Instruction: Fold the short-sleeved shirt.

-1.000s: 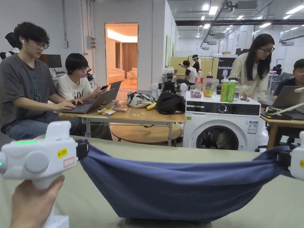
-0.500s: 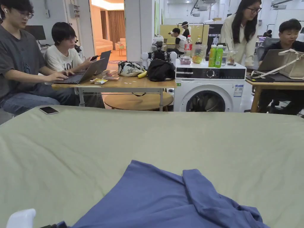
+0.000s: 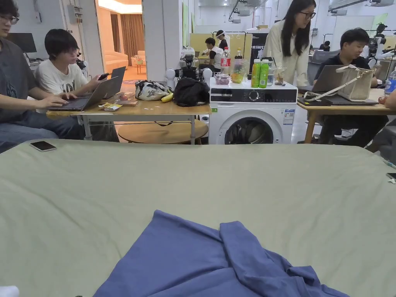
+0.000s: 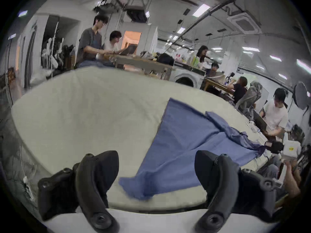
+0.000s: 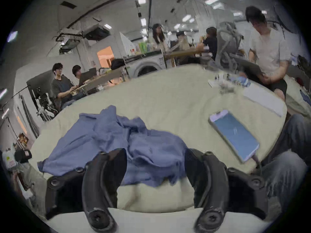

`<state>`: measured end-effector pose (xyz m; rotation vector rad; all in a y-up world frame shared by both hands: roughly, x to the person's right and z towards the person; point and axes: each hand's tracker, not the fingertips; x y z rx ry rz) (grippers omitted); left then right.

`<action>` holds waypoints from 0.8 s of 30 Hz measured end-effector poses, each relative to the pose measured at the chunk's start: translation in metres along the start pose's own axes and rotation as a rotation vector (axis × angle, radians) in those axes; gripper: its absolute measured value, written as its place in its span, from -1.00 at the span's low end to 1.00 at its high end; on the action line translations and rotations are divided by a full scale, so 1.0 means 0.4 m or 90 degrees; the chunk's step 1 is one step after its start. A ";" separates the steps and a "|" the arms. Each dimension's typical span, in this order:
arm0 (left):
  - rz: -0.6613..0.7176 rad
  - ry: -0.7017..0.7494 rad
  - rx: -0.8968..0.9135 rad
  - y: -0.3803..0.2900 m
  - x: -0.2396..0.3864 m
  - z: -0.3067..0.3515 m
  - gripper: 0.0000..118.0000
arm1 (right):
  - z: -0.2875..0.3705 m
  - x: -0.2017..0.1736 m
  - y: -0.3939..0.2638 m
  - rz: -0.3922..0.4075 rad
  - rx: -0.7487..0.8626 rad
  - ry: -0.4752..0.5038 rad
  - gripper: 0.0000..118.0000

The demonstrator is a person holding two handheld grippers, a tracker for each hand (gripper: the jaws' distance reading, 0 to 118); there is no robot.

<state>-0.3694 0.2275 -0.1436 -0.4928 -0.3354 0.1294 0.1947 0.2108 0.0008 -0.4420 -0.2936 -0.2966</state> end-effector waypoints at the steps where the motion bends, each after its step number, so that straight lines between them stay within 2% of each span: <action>1: -0.026 -0.001 0.027 0.021 0.022 0.009 0.59 | 0.004 -0.018 0.015 0.012 0.010 0.019 0.23; 4: -0.069 -0.016 0.074 0.078 0.091 0.019 0.59 | 0.008 -0.082 0.048 0.043 0.031 0.063 0.23; 7: -0.056 -0.041 0.095 0.102 0.150 0.028 0.57 | 0.000 -0.151 0.079 0.062 0.043 0.110 0.22; 8: -0.048 -0.050 0.107 0.107 0.163 0.029 0.50 | -0.001 -0.172 0.085 0.072 0.044 0.126 0.18; 9: -0.047 -0.063 0.107 0.109 0.174 0.028 0.26 | -0.004 -0.189 0.091 0.081 0.042 0.138 -0.02; 10: -0.047 -0.068 0.109 0.112 0.182 0.028 -0.03 | -0.007 -0.206 0.096 0.091 0.042 0.147 -0.30; 12: -0.061 -0.063 0.108 0.116 0.201 0.028 -0.72 | -0.016 -0.234 0.097 0.116 0.040 0.144 -0.87; 13: -0.079 -0.056 0.109 0.116 0.209 0.029 -0.98 | -0.019 -0.246 0.095 0.135 0.045 0.135 -0.96; 15: -0.100 -0.057 0.111 0.114 0.220 0.035 -1.00 | -0.026 -0.262 0.094 0.139 0.040 0.142 -1.00; 24: -0.090 -0.036 0.104 0.124 0.205 0.025 -1.00 | -0.064 -0.302 0.074 0.176 0.030 0.119 -1.00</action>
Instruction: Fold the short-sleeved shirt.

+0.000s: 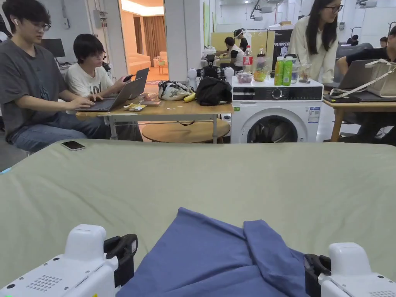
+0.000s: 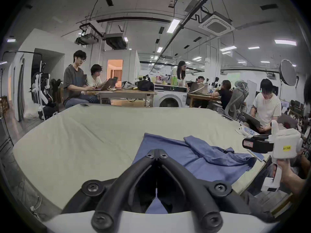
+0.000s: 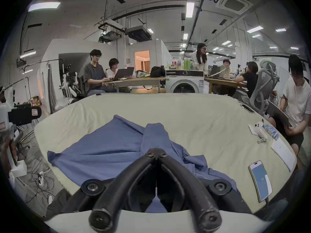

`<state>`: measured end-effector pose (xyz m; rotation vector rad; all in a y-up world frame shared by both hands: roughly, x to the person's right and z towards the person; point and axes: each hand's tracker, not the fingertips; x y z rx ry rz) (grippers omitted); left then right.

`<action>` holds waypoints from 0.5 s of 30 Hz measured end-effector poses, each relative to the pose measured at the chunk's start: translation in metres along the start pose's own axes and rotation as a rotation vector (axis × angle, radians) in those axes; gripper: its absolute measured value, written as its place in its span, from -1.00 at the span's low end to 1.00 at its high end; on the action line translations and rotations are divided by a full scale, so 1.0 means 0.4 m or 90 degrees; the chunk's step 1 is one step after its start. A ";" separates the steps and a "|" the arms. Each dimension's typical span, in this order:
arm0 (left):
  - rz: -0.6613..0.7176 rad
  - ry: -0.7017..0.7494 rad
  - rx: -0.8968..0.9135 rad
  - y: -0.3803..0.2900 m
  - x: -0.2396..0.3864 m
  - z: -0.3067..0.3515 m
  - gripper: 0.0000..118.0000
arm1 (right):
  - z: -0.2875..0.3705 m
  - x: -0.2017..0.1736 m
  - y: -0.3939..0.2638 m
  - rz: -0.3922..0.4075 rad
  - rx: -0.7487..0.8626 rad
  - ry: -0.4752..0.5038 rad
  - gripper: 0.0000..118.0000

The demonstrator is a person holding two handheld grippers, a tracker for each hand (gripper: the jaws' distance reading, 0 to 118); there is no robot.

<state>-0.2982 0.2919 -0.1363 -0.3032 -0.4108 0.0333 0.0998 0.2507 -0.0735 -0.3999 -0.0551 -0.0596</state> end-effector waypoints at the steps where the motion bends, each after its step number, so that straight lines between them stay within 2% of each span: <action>1: 0.000 0.009 -0.007 -0.001 -0.008 -0.004 -1.00 | -0.006 -0.001 0.000 0.001 -0.002 -0.001 -1.00; 4: 0.001 0.039 -0.046 -0.013 -0.048 -0.007 -1.00 | -0.020 -0.002 -0.003 0.003 -0.010 0.000 -1.00; 6: 0.033 0.016 -0.095 -0.036 -0.101 -0.003 -1.00 | -0.018 -0.001 -0.006 0.000 -0.015 0.012 -1.00; 7: 0.056 0.008 -0.126 -0.056 -0.137 0.002 -0.81 | -0.016 0.001 -0.010 0.000 -0.013 0.016 -1.00; 8: 0.072 0.016 -0.148 -0.073 -0.160 0.007 -0.40 | -0.017 0.003 -0.012 0.000 -0.013 0.017 -1.00; 9: 0.095 0.029 -0.166 -0.097 -0.190 0.009 0.13 | -0.018 0.007 -0.015 -0.005 -0.014 0.020 -1.00; 10: 0.118 0.030 -0.174 -0.128 -0.213 0.022 0.24 | -0.021 0.011 -0.019 -0.017 -0.019 0.029 -1.00; 12: 0.148 0.054 -0.207 -0.182 -0.242 0.034 0.23 | -0.032 0.019 -0.029 -0.040 -0.033 0.042 -1.00; 15: 0.154 0.071 -0.254 -0.253 -0.264 0.010 0.23 | -0.040 0.027 -0.042 -0.046 -0.047 0.045 -1.00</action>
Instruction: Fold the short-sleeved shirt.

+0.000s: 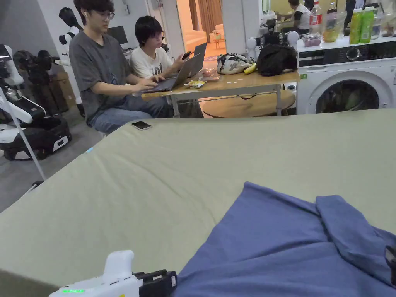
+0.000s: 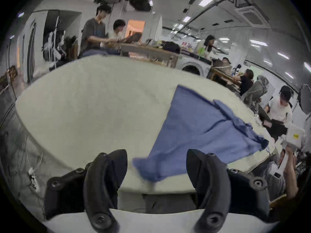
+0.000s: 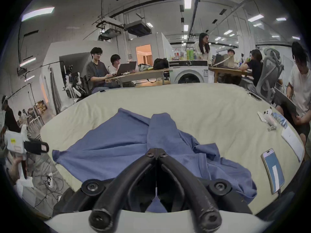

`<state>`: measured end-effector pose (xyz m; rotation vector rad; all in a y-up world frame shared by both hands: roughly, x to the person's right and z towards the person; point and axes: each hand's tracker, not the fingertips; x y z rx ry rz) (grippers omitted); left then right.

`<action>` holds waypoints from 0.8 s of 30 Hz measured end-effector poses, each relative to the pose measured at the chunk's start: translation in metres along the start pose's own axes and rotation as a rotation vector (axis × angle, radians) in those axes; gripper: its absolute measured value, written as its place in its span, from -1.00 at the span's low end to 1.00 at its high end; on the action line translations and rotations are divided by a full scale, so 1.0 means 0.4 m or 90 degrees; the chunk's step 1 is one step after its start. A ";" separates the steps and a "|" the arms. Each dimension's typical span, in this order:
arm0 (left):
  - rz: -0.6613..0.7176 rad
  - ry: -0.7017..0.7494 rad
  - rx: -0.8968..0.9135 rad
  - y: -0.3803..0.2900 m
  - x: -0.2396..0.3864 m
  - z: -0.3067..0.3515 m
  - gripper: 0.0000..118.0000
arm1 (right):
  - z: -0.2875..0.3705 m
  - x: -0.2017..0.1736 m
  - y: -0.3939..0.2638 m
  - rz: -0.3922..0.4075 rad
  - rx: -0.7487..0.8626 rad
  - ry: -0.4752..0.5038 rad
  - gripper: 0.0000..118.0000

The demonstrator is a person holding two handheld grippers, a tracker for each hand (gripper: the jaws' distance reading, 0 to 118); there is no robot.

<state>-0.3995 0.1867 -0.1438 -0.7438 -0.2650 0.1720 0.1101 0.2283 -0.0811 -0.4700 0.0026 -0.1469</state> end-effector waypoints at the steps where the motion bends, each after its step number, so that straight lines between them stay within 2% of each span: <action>1: 0.009 0.005 -0.006 -0.008 -0.004 -0.021 0.23 | -0.001 0.002 -0.005 -0.001 -0.003 -0.001 -1.00; 2: 0.019 -0.003 -0.013 -0.011 -0.008 -0.041 0.22 | -0.001 0.005 -0.008 -0.002 -0.006 -0.002 -1.00; 3: 0.032 -0.011 -0.021 -0.011 -0.013 -0.063 0.06 | 0.002 0.010 -0.011 -0.003 -0.009 -0.003 -1.00; 4: 0.037 -0.011 -0.027 -0.009 -0.015 -0.083 -0.19 | 0.006 0.014 -0.014 -0.003 -0.010 -0.005 -1.00; 6: 0.038 0.006 -0.034 -0.004 -0.012 -0.108 -0.86 | 0.017 0.027 -0.019 -0.002 -0.012 -0.016 -1.00; 8: 0.041 -0.019 -0.041 -0.008 0.000 -0.126 -0.89 | 0.025 0.044 -0.023 -0.008 -0.013 -0.025 -1.00; 11: -0.002 0.009 -0.060 -0.016 0.026 -0.143 -0.95 | 0.022 0.071 -0.022 -0.027 -0.023 -0.035 -1.00; 15: 0.025 0.001 -0.069 -0.011 0.014 -0.145 -0.95 | -0.012 0.100 0.018 -0.032 -0.027 -0.036 -1.00; 17: 0.020 0.002 -0.077 -0.006 0.020 -0.149 -0.95 | -0.056 0.116 0.065 -0.029 -0.037 -0.017 -1.00; 18: 0.013 0.006 -0.084 -0.001 0.022 -0.149 -0.95 | -0.087 0.124 0.094 -0.030 -0.048 -0.003 -0.85; 21: 0.009 0.013 -0.101 0.014 0.028 -0.156 -0.95 | -0.215 0.146 0.175 -0.042 -0.108 0.074 0.39; 22: 0.011 0.015 -0.101 0.008 0.026 -0.155 -0.95 | -0.268 0.145 0.201 -0.026 -0.143 0.065 0.52; 24: 0.005 0.018 -0.098 0.004 0.029 -0.154 -0.95 | -0.372 0.141 0.240 0.009 -0.192 0.040 0.52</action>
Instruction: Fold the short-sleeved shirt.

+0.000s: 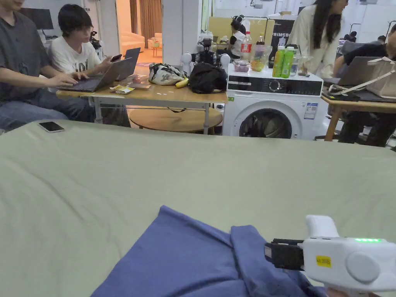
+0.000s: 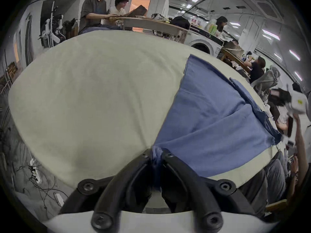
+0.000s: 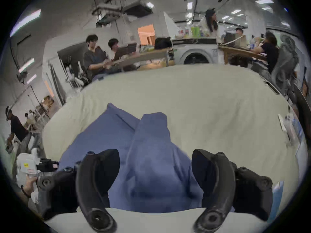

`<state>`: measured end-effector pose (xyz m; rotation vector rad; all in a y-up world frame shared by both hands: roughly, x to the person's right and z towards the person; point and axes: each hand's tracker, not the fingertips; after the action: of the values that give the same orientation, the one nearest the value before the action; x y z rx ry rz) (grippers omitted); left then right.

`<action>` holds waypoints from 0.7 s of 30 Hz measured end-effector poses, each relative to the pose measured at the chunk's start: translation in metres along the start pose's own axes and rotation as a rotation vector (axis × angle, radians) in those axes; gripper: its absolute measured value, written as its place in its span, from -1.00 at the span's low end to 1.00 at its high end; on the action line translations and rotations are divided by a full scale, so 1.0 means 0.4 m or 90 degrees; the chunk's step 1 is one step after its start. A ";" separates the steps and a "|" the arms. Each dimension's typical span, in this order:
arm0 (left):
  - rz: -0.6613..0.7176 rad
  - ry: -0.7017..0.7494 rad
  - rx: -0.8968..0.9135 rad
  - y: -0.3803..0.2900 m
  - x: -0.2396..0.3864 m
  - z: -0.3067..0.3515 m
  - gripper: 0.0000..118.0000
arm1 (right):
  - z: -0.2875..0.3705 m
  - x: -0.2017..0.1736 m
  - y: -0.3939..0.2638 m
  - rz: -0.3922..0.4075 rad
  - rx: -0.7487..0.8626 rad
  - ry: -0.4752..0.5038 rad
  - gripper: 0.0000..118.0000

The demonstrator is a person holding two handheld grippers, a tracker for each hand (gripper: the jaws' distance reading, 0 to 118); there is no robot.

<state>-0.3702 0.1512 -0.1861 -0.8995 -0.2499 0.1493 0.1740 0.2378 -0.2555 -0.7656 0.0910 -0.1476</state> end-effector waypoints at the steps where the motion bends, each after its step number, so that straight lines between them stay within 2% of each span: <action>1: -0.001 0.001 0.003 -0.003 -0.001 0.001 -0.95 | -0.047 -0.002 0.030 0.004 -0.022 -0.014 0.52; 6: 0.016 -0.004 0.007 -0.008 -0.011 0.002 -0.95 | -0.251 0.037 0.104 -0.049 -0.095 -0.052 0.44; 9: 0.020 -0.002 0.012 -0.011 -0.012 0.003 -0.95 | -0.321 0.039 0.105 -0.035 -0.155 -0.071 -0.12; 11: 0.018 -0.001 0.016 -0.015 -0.010 0.003 -0.95 | -0.324 0.023 0.090 -0.015 -0.141 -0.086 -0.18; 12: 0.019 -0.002 0.019 -0.016 -0.011 0.003 -0.95 | -0.314 0.015 0.090 -0.009 -0.132 -0.093 -0.46; 13: 0.021 -0.002 0.021 -0.017 -0.011 0.004 -0.95 | -0.296 0.004 0.082 -0.005 -0.127 -0.092 -0.85; 14: 0.022 -0.002 0.021 -0.018 -0.010 0.005 -0.95 | -0.289 -0.004 0.079 0.008 -0.124 -0.093 -1.00; 16: 0.027 0.000 0.021 -0.017 -0.008 0.006 -0.95 | -0.278 -0.016 0.071 0.053 -0.121 -0.108 -1.00; 18: 0.024 0.004 0.026 -0.019 -0.004 0.007 -0.95 | -0.251 -0.013 0.068 0.037 -0.116 -0.089 -1.00; 21: 0.046 -0.008 0.058 -0.030 -0.013 0.029 -0.96 | -0.153 -0.015 0.070 0.029 -0.034 -0.085 -1.00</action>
<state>-0.3780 0.1514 -0.1706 -0.8170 -0.2210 0.2314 0.1626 0.2168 -0.3186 -0.8246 -0.0134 -0.0504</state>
